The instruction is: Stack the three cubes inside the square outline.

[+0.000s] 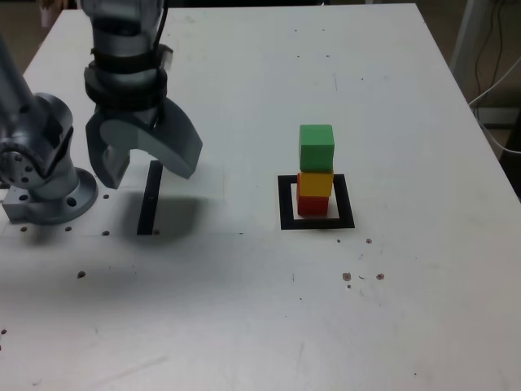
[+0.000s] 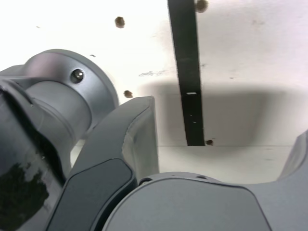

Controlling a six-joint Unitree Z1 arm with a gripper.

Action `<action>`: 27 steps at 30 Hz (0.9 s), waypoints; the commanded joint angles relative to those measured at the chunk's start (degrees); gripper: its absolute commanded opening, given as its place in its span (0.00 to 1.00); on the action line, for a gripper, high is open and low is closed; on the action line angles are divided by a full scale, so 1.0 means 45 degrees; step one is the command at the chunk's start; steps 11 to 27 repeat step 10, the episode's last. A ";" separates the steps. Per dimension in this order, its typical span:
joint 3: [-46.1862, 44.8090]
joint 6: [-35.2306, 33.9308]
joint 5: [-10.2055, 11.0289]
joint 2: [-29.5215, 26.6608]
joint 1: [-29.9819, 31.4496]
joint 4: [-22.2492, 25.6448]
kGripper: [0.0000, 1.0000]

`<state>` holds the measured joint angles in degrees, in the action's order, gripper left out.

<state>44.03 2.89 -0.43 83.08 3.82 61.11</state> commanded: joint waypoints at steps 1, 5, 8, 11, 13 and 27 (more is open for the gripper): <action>-0.0272 0.0014 -0.0007 -0.0228 0.0022 -0.0042 1.00; -0.0529 0.0016 0.0018 -0.0559 0.0026 -0.0059 1.00; -0.0530 0.0020 0.0152 -0.0782 0.0029 -0.0103 1.00; -0.0517 0.0020 0.0383 -0.0884 0.0028 -0.0142 1.00; -0.0517 0.0020 0.0383 -0.0884 0.0028 -0.0142 1.00; -0.0517 0.0020 0.0383 -0.0884 0.0028 -0.0142 1.00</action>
